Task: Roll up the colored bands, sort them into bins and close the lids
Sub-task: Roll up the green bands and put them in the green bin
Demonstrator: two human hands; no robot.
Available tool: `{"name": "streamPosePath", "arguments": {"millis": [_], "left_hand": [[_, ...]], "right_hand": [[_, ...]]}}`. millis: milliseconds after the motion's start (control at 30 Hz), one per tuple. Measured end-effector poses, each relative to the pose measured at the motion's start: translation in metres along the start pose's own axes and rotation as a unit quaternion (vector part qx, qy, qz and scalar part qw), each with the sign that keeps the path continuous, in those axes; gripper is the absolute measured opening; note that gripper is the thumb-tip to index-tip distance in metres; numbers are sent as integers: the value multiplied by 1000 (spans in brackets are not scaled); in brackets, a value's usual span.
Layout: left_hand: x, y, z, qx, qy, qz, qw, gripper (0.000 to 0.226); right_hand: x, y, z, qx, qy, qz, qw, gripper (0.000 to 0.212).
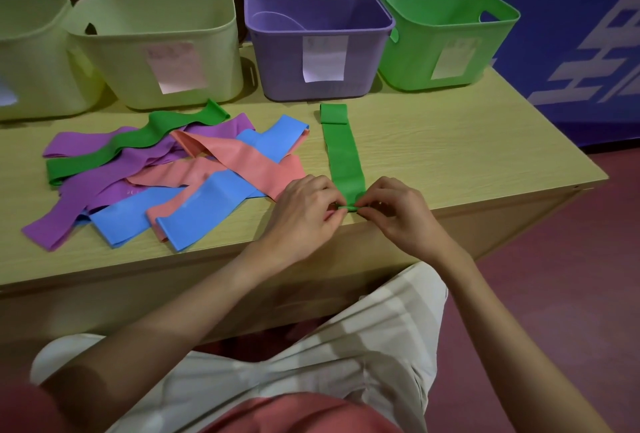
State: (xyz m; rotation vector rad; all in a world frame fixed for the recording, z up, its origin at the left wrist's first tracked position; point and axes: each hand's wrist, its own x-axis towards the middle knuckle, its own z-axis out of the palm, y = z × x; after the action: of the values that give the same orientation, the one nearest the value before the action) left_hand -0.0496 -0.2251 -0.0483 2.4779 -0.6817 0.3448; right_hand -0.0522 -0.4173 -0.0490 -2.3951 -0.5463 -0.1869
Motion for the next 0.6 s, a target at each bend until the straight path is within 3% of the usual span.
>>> {"name": "streamPosePath", "arguments": {"millis": [600], "left_hand": [[7, 8, 1, 29, -22, -30, 999, 12]], "right_hand": [[0, 4, 2, -5, 11, 9, 1000, 13]]}}
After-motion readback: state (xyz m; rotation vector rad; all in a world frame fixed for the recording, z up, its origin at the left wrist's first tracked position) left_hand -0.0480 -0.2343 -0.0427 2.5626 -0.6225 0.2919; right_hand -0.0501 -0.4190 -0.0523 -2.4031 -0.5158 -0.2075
